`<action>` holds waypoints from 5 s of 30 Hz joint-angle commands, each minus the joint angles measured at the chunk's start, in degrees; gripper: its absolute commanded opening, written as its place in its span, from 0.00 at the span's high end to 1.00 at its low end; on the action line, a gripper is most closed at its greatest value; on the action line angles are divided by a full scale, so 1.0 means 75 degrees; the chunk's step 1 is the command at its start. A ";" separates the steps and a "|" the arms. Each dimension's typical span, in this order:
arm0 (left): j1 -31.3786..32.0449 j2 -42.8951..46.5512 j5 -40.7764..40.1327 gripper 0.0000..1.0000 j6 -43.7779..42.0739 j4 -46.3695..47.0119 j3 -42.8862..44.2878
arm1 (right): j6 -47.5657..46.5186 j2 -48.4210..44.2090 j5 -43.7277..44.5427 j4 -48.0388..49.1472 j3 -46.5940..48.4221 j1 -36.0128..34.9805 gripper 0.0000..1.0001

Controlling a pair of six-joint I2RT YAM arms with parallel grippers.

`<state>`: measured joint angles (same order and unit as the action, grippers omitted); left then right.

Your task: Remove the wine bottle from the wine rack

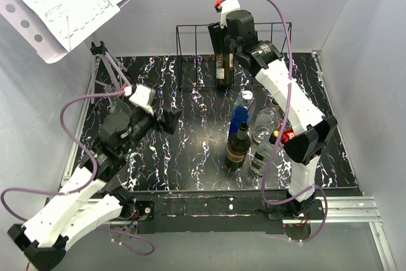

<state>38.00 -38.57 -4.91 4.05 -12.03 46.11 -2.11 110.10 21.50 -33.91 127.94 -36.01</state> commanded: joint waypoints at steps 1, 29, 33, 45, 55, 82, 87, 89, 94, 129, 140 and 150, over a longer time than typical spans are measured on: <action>-0.0004 -0.1614 -0.1078 0.02 0.0583 0.0256 0.1372 | -0.0024 -0.1353 0.0075 0.0467 -0.0369 -0.0027 0.28; -0.1198 -1.2950 -0.0320 0.09 0.1838 0.2292 1.1067 | 0.2250 -0.8622 -0.2808 0.1604 -0.7449 -0.0050 0.32; -0.1562 -1.3734 0.1014 0.14 0.2259 0.3653 1.1405 | 0.2273 -0.8587 -0.3101 0.1346 -0.7379 -0.0062 0.33; -0.1832 -1.5529 0.2189 0.21 0.3619 0.5166 1.3035 | 0.2227 -0.8224 -0.2983 0.1041 -0.7215 -0.0062 0.33; -0.1527 -1.5775 0.1382 0.21 0.2752 0.5085 1.3188 | 0.2215 -0.7767 -0.2948 0.1041 -0.7063 -0.0062 0.34; -0.1656 -1.3833 0.2236 0.91 0.2706 0.6268 1.0519 | 0.1899 -0.6385 -0.1789 0.1439 -0.6091 -0.0074 0.36; -0.1656 -1.2615 0.2552 0.61 0.2600 0.6070 0.9395 | 0.1419 -0.5577 -0.0900 0.1089 -0.5237 -0.0062 0.35; -0.1656 -1.1878 0.2471 0.50 0.2588 0.6080 0.8518 | 0.1231 -0.5202 -0.0372 0.1064 -0.4896 -0.0050 0.33; -0.1656 -0.9814 0.2248 0.17 0.2296 0.6281 0.6336 | 0.0669 -0.4007 0.0122 0.1205 -0.3842 0.0242 0.29; -0.1059 -0.0823 0.1663 0.02 0.0034 0.1557 -0.0076 | 0.1793 0.2876 -0.2234 0.2013 0.1448 0.1872 0.27; -0.0941 -0.1022 0.1639 0.02 0.0104 0.1886 -0.0066 | 0.1254 0.1376 -0.2221 0.2306 0.0789 0.1872 0.27; -0.0941 -0.1583 0.2199 0.02 -0.0154 0.1044 0.0764 | 0.1253 -0.0241 -0.2058 0.1652 0.0252 0.1930 0.26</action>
<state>30.61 -48.38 8.43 4.47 -0.21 46.54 7.27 115.55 4.51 -19.99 132.05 -21.98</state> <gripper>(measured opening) 0.981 0.739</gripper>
